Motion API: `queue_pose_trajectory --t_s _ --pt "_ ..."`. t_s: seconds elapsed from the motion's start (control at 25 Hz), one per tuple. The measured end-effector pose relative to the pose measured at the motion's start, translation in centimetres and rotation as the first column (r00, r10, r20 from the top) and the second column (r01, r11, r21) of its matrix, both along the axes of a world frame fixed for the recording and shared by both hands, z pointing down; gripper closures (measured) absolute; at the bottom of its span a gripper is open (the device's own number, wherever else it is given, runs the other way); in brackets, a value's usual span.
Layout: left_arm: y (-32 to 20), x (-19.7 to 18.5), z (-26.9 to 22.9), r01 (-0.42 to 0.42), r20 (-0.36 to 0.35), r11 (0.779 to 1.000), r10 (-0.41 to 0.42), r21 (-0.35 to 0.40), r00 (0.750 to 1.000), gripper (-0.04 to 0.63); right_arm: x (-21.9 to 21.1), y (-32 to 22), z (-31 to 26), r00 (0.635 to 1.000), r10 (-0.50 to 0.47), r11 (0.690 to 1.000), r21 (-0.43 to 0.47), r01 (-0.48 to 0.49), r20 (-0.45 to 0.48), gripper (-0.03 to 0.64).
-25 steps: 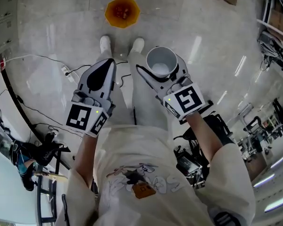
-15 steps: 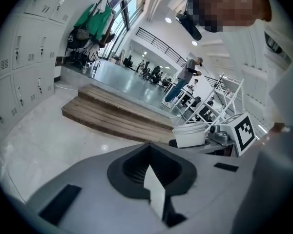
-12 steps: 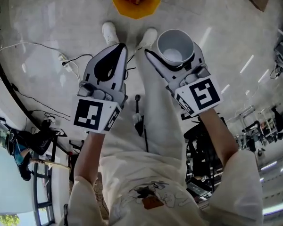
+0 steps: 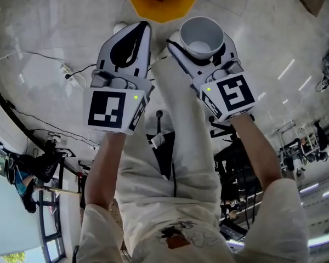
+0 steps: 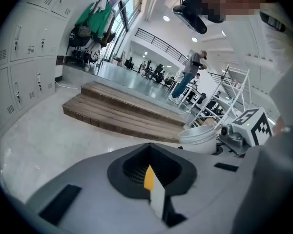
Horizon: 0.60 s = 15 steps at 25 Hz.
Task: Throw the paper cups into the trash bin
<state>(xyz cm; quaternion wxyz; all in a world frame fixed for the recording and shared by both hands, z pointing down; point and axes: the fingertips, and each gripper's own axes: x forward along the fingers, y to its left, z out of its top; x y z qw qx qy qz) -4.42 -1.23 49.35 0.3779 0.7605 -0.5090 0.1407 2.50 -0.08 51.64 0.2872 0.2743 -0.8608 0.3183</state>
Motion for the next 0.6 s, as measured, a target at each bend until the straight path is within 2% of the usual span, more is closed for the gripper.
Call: queue_pose_trajectory --t_s 0.12,0.28,0.6 --pt "-0.8 -0.5 3.8 0.027 0.014 1.0 -0.026 -0.011 1.0 0.589 -0.3 -0.6 3.5 1.0 0.027 1.0 -0.007 -0.027 -0.011 0.293" --pt "-1.3 -1.3 8.0 0.102 0.016 0.994 -0.101 -0.038 0.995 0.591 0.0 -1.4 7.2 0.997 0.069 0.998 -0.005 -0.07 -0.036 0.293" --pt "-2.1 -1.8 14.9 0.08 0.062 0.994 -0.076 -0.068 0.995 0.591 -0.5 -2.6 13.6 0.994 0.08 0.997 0.006 -0.08 -0.07 0.293"
